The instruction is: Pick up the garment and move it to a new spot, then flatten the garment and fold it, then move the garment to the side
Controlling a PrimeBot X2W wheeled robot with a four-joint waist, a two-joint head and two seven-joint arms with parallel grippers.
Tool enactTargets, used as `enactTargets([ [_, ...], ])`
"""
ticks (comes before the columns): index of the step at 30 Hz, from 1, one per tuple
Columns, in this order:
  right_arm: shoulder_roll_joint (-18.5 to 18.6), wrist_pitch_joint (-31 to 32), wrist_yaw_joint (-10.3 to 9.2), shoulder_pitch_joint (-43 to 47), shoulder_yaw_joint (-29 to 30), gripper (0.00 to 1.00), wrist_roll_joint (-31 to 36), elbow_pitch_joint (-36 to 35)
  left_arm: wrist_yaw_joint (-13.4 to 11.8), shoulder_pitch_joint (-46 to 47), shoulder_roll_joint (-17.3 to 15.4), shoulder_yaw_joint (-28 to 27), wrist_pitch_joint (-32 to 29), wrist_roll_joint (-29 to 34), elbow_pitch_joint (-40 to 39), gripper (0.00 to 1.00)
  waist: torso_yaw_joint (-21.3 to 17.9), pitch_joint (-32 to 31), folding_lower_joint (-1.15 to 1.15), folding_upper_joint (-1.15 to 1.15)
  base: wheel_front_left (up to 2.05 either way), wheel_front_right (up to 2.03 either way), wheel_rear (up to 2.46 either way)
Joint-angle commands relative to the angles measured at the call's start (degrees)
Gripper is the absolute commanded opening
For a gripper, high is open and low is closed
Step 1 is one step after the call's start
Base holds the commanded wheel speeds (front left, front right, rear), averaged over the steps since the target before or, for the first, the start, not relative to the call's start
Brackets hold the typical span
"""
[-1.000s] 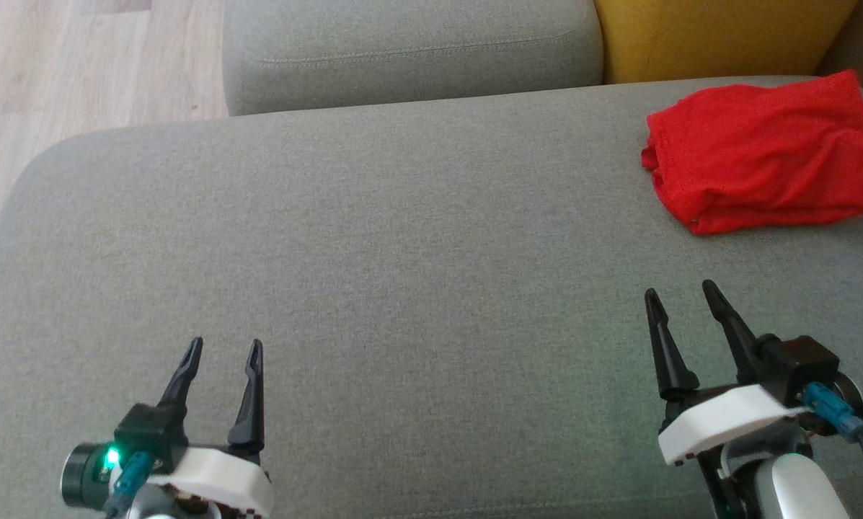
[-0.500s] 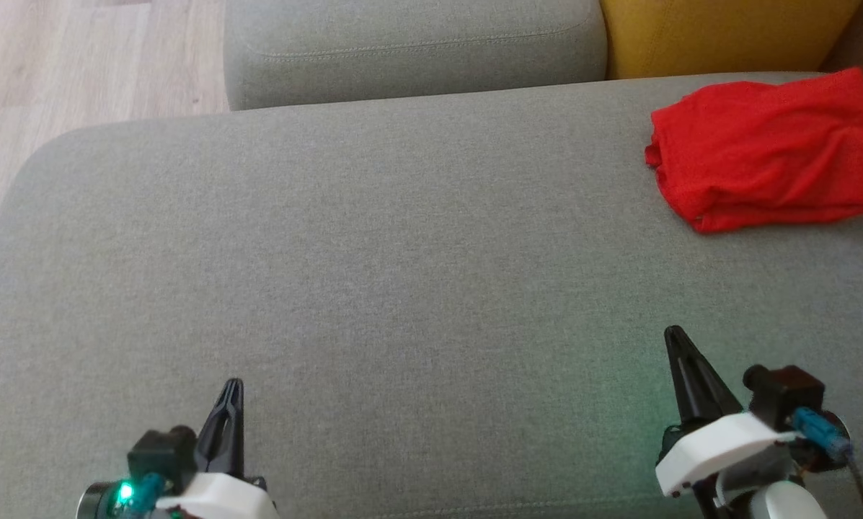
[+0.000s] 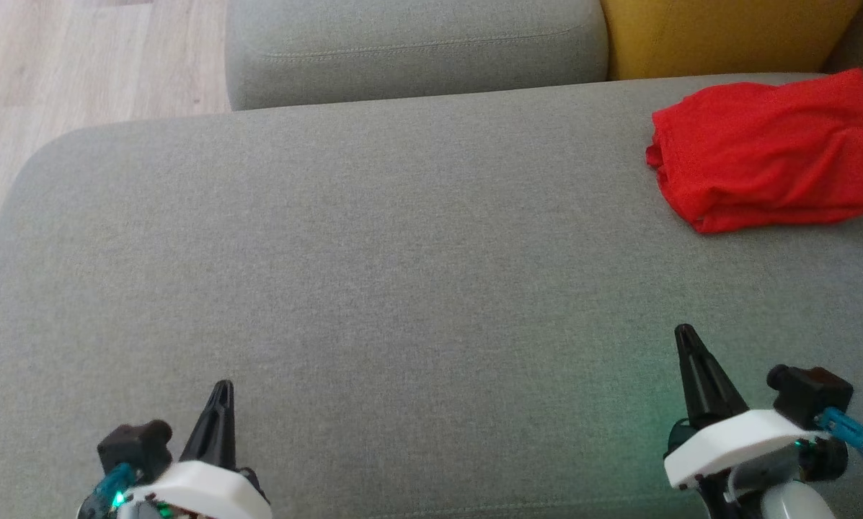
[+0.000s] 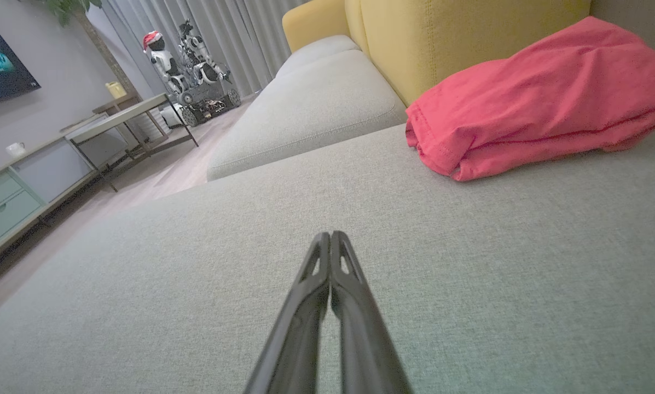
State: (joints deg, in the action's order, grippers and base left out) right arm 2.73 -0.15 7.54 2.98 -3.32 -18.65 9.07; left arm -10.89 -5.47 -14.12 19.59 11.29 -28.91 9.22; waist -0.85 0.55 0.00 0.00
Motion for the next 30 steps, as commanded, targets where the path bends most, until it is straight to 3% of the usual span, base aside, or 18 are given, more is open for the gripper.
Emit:
enactTargets([
  [1,0.7,0.1,-0.01,-2.8,0.2,0.0,-2.2,-1.6,0.6,3.0,-0.2,-1.5,-0.2,-1.7,-1.5,0.0,0.0,0.0,0.0,0.0,0.0,0.0,0.0],
  [30,1.2,1.1,-0.02,-4.4,1.8,0.0,-22.1,0.1,5.4,5.3,2.2,-7.1,-4.2,-18.9,0.2,0.0,0.2,-0.1,0.0,0.0,0.0,0.0,0.0],
])
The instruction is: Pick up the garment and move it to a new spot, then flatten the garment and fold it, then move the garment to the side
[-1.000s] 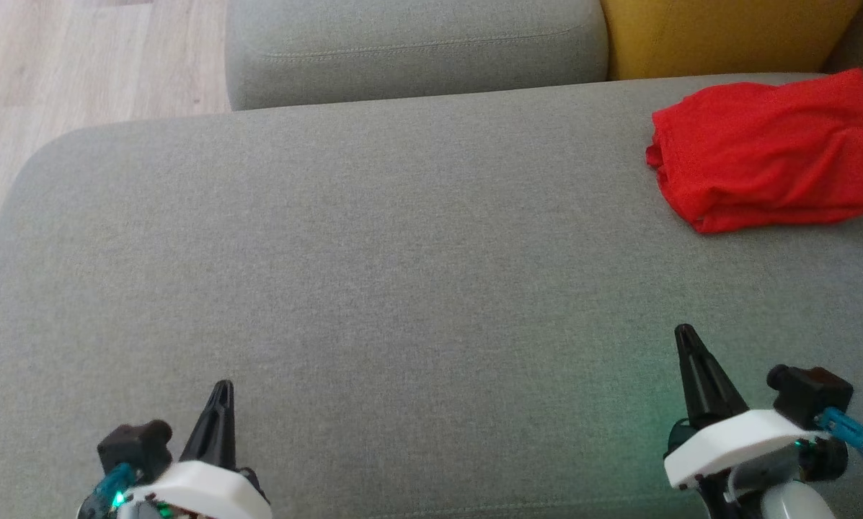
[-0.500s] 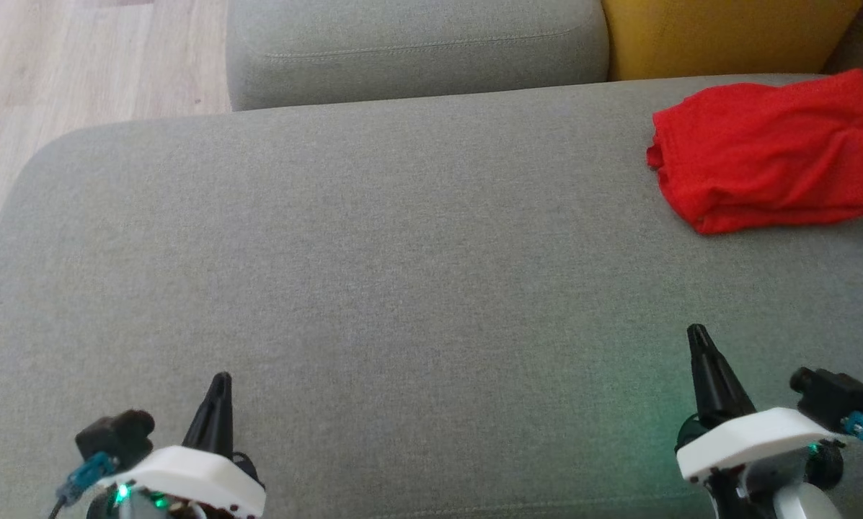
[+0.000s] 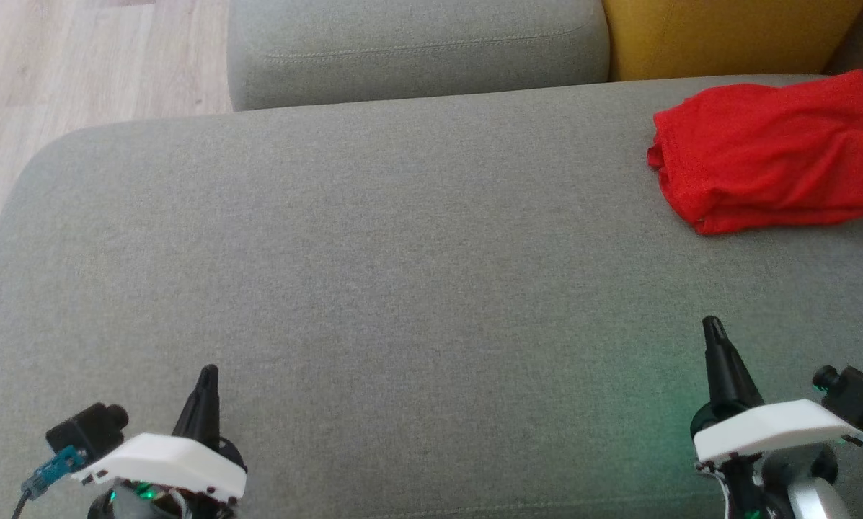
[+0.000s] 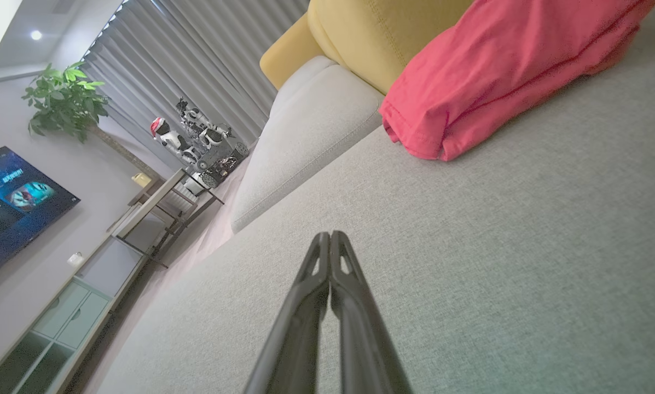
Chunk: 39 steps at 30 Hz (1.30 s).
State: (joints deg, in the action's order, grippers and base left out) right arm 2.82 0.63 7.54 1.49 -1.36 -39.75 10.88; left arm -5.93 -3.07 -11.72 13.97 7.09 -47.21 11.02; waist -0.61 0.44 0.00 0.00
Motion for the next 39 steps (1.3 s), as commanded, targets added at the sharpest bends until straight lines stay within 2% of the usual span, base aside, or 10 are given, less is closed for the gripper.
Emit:
enactTargets([
  [1,1.2,0.3,-0.02,-3.0,-0.1,0.0,-1.7,-1.6,0.6,3.0,-0.1,-1.7,-0.1,-1.3,-1.5,0.0,0.0,0.0,0.0,0.0,0.0,0.0,0.0],
  [39,1.4,2.2,-0.04,-5.2,2.8,0.0,-27.3,0.6,6.9,5.9,3.5,-9.9,-5.9,-23.5,0.6,0.0,0.3,-0.1,0.0,0.0,0.0,0.0,0.0],
])
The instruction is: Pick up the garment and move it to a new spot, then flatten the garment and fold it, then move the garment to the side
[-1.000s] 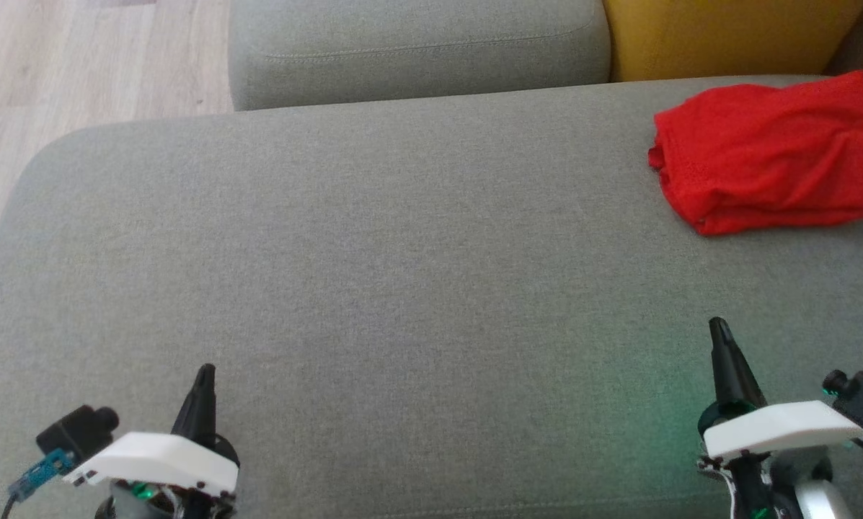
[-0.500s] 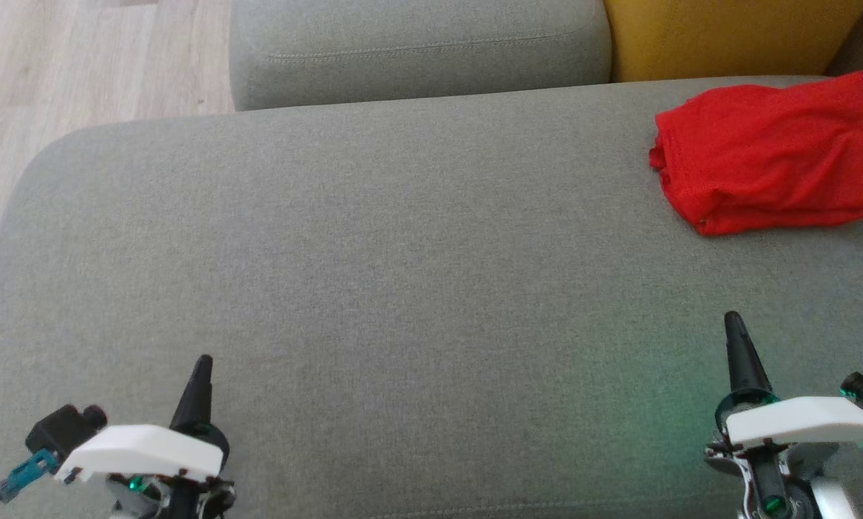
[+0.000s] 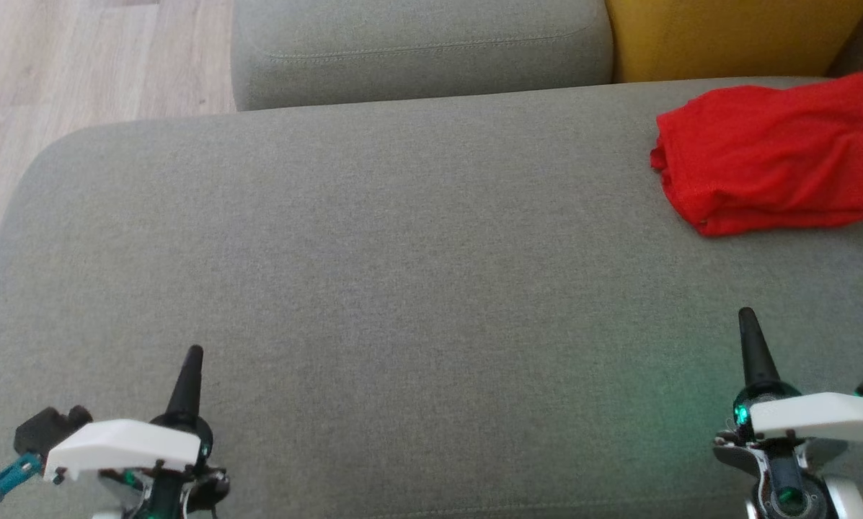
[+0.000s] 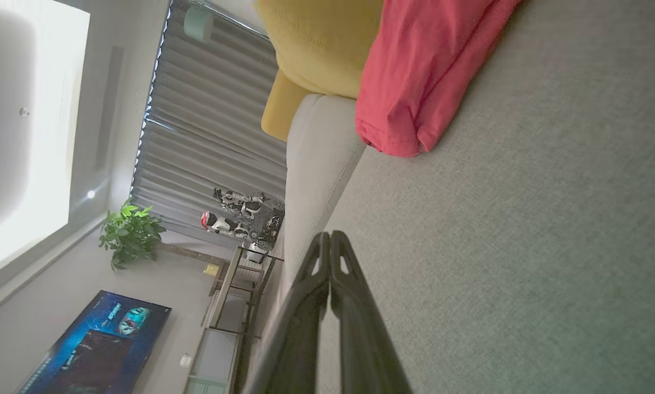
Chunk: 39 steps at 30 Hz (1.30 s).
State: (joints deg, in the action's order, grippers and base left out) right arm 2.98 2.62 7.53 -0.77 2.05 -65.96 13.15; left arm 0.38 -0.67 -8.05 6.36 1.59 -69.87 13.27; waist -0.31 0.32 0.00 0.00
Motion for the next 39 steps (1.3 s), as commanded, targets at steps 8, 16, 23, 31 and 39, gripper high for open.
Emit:
enactTargets([
  [8,1.2,0.6,-0.03,-3.4,0.0,0.0,-6.7,-1.1,1.9,4.2,0.7,-4.1,-1.7,-5.6,-1.1,0.0,0.1,0.0,0.0,0.0,0.0,0.0,0.0],
  [16,1.2,1.1,-0.03,-3.9,0.7,0.0,-12.1,-0.6,3.3,4.9,1.5,-5.9,-3.0,-10.3,-0.6,0.0,0.1,-0.1,0.0,0.0,0.0,0.0,0.0],
  [23,1.2,1.6,-0.04,-4.4,1.4,0.0,-17.6,-0.1,4.6,5.5,2.4,-7.8,-4.3,-15.0,-0.2,0.0,0.2,-0.1,0.0,0.0,0.0,0.0,0.0],
  [31,1.2,2.1,-0.04,-4.9,2.1,0.0,-23.1,0.4,6.0,6.2,3.2,-9.6,-5.6,-19.7,0.3,0.0,0.3,-0.1,0.0,0.0,0.0,0.0,0.0],
  [39,1.1,2.5,-0.04,-5.3,2.8,0.0,-27.6,0.8,7.1,6.7,4.0,-11.2,-6.7,-23.7,0.7,0.0,0.3,-0.1,0.0,0.0,0.0,0.0,0.0],
])
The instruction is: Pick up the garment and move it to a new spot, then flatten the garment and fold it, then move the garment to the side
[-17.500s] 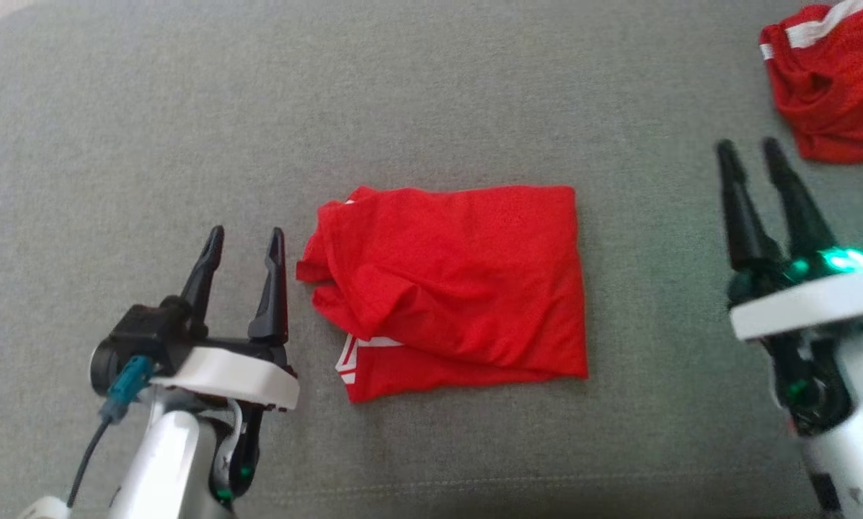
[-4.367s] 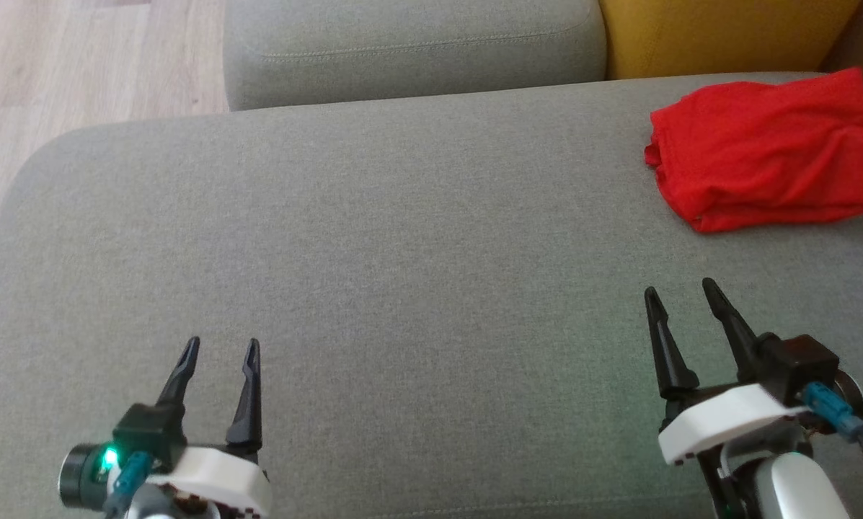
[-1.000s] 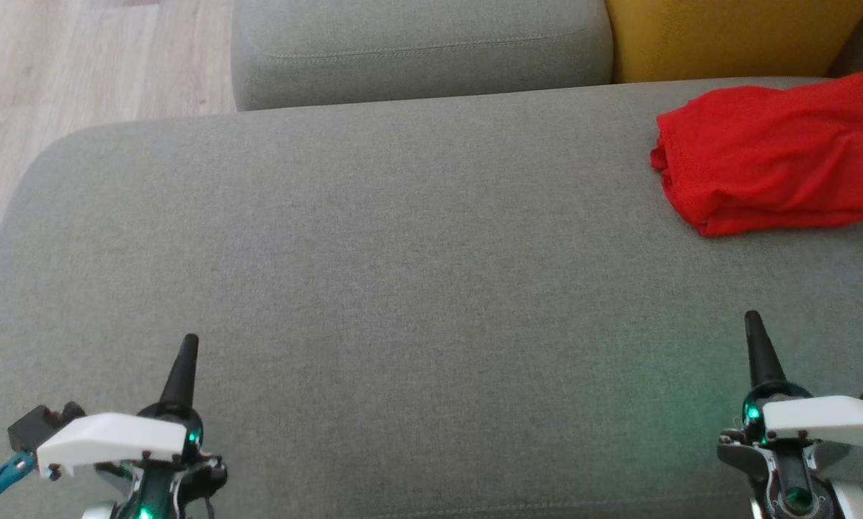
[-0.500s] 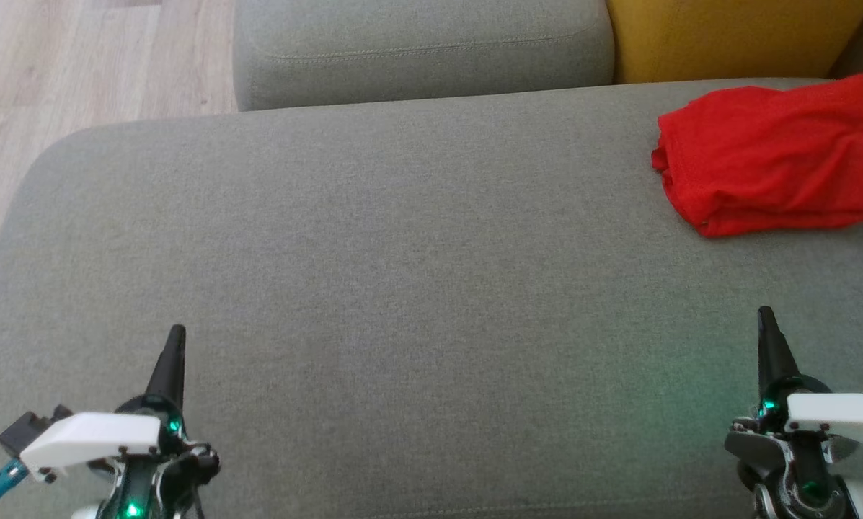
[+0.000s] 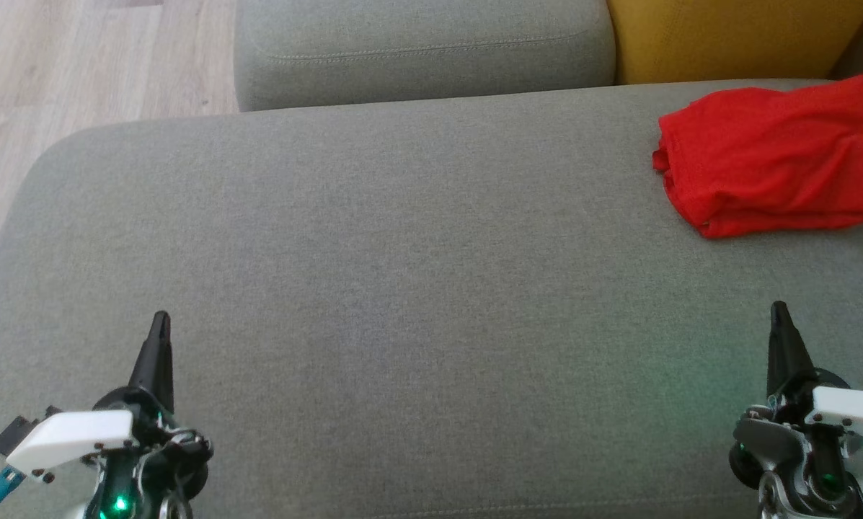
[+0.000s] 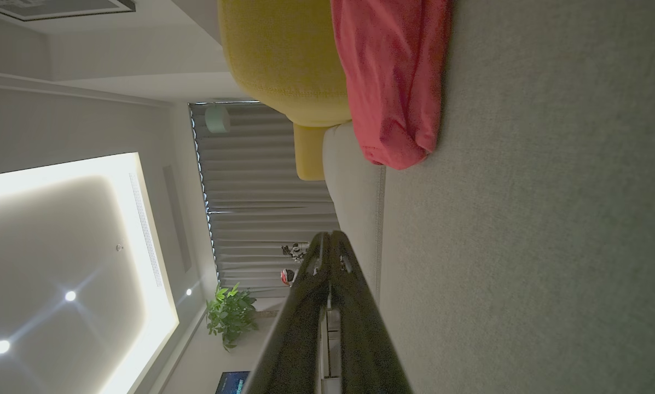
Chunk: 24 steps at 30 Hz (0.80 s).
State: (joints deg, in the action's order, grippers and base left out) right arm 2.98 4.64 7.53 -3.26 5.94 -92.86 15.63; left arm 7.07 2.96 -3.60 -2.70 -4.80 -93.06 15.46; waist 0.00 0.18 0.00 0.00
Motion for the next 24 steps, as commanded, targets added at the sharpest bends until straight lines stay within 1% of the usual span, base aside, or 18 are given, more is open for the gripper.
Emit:
enactTargets([
  [1,1.1,0.5,-0.04,-2.8,-1.1,0.0,-0.7,-1.7,0.4,3.1,-0.5,-2.2,-0.4,-0.5,-1.5,0.0,0.0,0.0,0.0,0.0,0.0,0.0,0.0],
  [24,0.8,0.8,-0.04,-2.8,-0.7,0.0,-0.3,-1.7,0.4,3.1,-0.2,-2.6,-0.7,-0.1,-1.5,0.0,0.0,0.0,0.0,0.0,0.0,0.0,0.0],
])
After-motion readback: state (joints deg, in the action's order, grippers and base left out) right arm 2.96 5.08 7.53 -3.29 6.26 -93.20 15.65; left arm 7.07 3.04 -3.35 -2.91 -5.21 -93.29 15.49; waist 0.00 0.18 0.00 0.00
